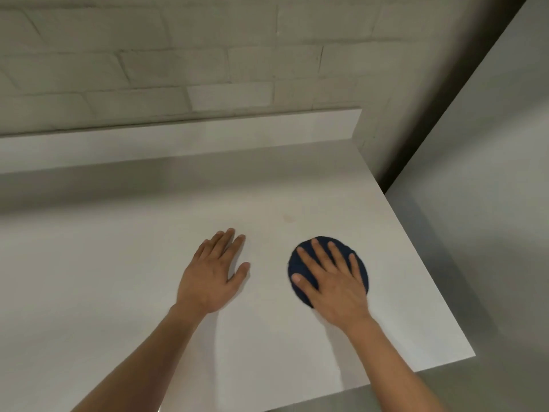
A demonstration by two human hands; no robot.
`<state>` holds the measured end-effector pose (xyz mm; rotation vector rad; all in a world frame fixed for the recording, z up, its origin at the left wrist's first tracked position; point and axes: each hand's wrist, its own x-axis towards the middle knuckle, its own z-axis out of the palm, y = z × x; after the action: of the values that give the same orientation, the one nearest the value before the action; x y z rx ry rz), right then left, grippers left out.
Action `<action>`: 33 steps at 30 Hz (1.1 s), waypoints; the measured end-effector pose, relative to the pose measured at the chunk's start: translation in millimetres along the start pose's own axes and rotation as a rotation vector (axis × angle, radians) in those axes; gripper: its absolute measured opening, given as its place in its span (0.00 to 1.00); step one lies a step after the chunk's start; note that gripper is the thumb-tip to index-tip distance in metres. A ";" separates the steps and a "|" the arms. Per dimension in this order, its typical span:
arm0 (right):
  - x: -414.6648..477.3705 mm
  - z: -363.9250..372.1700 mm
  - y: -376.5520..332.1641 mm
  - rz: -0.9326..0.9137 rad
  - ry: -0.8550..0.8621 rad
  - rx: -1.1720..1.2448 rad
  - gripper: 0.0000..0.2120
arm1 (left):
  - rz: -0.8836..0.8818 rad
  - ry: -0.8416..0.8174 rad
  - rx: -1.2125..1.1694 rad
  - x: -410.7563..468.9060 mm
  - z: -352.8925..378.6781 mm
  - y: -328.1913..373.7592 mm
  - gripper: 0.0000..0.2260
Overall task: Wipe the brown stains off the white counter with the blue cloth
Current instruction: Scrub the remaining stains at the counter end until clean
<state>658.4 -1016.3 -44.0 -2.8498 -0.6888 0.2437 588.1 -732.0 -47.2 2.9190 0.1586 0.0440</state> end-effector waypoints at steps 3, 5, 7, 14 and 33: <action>34.2 -10.4 8.7 0.115 0.001 -0.041 0.30 | 0.006 0.001 -0.007 -0.2 0.4 -0.5 0.31; 63.8 -14.7 -0.6 0.157 -0.006 -0.036 0.31 | 0.008 -0.012 0.001 0.6 -0.1 -0.6 0.31; 88.1 -15.2 -18.7 0.152 -0.024 -0.019 0.31 | 0.010 -0.023 -0.003 1.5 -1.0 -0.6 0.32; 95.6 -10.1 -66.5 -0.037 -0.077 0.108 0.27 | -0.016 -0.037 -0.190 9.5 -3.9 -1.8 0.26; 89.2 -14.5 -44.6 0.103 0.096 0.059 0.25 | 0.228 -0.255 0.112 117.5 -12.0 31.2 0.27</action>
<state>720.3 -938.1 -29.8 -2.8226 -0.5086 0.1385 707.5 -746.8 -26.5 3.0044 -0.2202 -0.3092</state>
